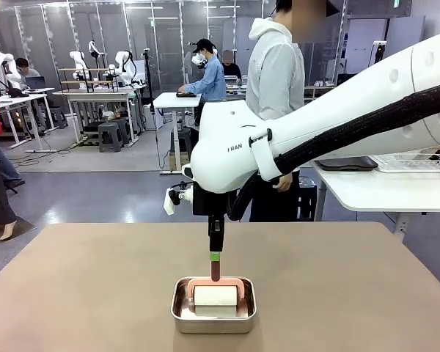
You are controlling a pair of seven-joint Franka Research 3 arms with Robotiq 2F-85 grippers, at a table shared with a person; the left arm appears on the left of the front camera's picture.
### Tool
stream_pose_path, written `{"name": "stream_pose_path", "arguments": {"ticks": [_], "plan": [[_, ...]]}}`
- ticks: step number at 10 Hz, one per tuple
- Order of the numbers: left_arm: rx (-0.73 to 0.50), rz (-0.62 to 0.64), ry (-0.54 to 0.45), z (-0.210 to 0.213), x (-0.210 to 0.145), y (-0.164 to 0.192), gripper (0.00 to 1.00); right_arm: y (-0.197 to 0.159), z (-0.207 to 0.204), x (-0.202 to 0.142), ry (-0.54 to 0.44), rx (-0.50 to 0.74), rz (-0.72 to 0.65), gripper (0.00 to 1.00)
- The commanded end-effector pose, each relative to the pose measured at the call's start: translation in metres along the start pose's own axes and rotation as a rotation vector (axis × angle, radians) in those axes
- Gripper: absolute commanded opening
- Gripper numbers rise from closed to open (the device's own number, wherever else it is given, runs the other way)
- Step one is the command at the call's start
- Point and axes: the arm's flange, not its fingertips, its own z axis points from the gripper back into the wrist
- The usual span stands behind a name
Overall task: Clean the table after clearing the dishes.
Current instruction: Place the Lint Roller back on top of the Airtight Container.
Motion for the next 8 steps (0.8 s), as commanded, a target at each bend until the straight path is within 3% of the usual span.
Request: {"name": "stream_pose_path", "arguments": {"ticks": [1,8], "plan": [[-0.007,-0.014,0.009,0.0039,-0.0004,-0.0003,1.00,0.0030,0.0090,-0.0035,-0.008,-0.023,0.017,1.00],[-0.007,-0.014,0.009,0.0039,-0.0004,-0.0003,1.00,-0.0014,0.0102,-0.0004,-0.008,-0.017,-0.002,1.00]]}}
